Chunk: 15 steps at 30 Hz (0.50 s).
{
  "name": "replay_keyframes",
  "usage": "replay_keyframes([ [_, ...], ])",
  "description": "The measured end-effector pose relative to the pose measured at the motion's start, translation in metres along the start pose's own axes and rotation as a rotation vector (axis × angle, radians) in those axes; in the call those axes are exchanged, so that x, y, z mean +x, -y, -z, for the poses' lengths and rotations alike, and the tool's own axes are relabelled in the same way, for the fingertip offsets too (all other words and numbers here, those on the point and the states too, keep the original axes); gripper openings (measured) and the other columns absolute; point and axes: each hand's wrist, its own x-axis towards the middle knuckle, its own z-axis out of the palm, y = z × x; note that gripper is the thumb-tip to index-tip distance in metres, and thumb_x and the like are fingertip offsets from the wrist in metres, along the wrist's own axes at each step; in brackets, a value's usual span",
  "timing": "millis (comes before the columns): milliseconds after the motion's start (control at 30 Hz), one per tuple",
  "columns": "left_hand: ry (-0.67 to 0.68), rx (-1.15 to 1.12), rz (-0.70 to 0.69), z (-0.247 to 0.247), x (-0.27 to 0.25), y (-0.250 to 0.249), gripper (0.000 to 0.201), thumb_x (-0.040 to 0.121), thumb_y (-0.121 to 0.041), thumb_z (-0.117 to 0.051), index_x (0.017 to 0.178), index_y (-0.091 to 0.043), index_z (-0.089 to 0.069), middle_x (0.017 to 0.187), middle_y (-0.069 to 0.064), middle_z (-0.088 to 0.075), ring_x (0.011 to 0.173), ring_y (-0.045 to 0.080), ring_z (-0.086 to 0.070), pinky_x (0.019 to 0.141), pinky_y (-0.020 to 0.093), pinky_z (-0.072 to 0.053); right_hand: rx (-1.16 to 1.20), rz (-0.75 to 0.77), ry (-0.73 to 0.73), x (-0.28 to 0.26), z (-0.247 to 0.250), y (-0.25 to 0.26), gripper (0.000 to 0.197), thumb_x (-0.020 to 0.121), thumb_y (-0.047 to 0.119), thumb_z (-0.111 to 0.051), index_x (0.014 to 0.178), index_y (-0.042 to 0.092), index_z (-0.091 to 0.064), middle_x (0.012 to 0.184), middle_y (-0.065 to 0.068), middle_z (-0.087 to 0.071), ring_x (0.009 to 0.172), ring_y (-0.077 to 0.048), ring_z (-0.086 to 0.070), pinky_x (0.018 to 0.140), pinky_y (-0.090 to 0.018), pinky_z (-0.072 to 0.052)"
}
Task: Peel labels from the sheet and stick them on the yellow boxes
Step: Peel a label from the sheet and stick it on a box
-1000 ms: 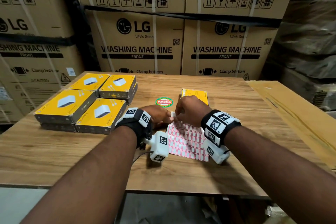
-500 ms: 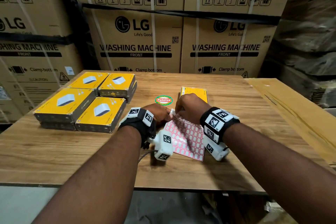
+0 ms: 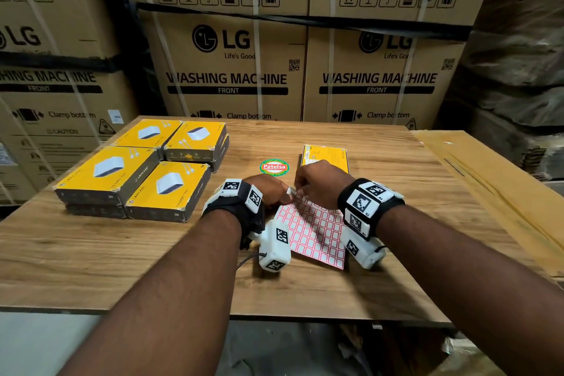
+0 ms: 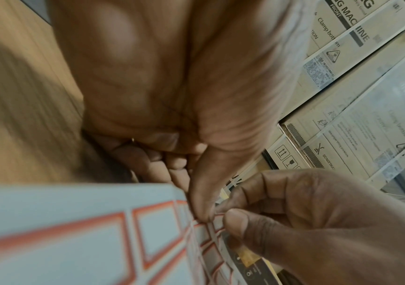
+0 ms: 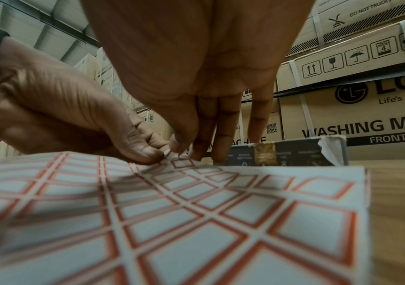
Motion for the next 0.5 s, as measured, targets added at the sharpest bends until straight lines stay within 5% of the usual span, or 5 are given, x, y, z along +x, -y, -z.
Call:
replay_keyframes([
  [133, -0.003, 0.076, -0.027, 0.002, -0.005, -0.004, 0.034, 0.098, -0.025, -0.054, 0.125, -0.004, -0.061, 0.131, 0.015, -0.06, 0.123, 0.032, -0.053, 0.085, 0.028, -0.044, 0.024, -0.003, 0.003, -0.001, 0.0, -0.001, 0.014, 0.089, 0.017, -0.062, 0.084, 0.028, -0.056, 0.1, -0.004, -0.067, 0.093, -0.026, -0.062, 0.08, -0.038, -0.055],
  [233, -0.039, 0.025, -0.017, -0.002, -0.003, 0.0, 0.035, 0.093, -0.019, -0.063, 0.125, -0.006, -0.062, 0.128, 0.014, -0.063, 0.108, 0.026, -0.063, 0.062, 0.016, -0.045, 0.089, -0.021, -0.014, 0.0, 0.0, -0.003, 0.01, 0.089, 0.018, -0.06, 0.084, 0.025, -0.055, 0.097, -0.003, -0.067, 0.09, -0.025, -0.062, 0.079, -0.041, -0.055],
  [300, -0.054, -0.019, -0.014, -0.004, -0.002, 0.002, 0.037, 0.091, -0.016, -0.065, 0.126, -0.004, -0.061, 0.128, 0.016, -0.063, 0.102, 0.024, -0.065, 0.058, 0.015, -0.042, 0.16, -0.032, -0.039, 0.0, 0.003, -0.005, 0.008, 0.089, 0.021, -0.064, 0.085, 0.023, -0.058, 0.093, -0.001, -0.067, 0.087, -0.022, -0.061, 0.078, -0.039, -0.054],
  [400, -0.04, 0.001, -0.009, -0.004, -0.006, -0.001, 0.039, 0.091, -0.018, -0.065, 0.128, -0.005, -0.06, 0.129, 0.015, -0.062, 0.108, 0.026, -0.064, 0.081, 0.024, -0.051, 0.194, -0.03, -0.077, -0.004, 0.009, -0.013, 0.009, 0.089, 0.018, -0.066, 0.085, 0.02, -0.059, 0.089, 0.001, -0.064, 0.084, -0.018, -0.057, 0.071, -0.027, -0.044],
  [500, -0.038, 0.207, -0.011, -0.004, -0.012, -0.009, 0.042, 0.092, -0.026, -0.065, 0.128, -0.007, -0.059, 0.129, 0.01, -0.061, 0.12, 0.027, -0.057, 0.097, 0.032, -0.045, 0.184, -0.047, -0.112, -0.01, 0.015, -0.026, 0.009, 0.087, 0.019, -0.069, 0.083, 0.02, -0.062, 0.087, 0.001, -0.067, 0.082, -0.018, -0.061, 0.068, -0.026, -0.043],
])
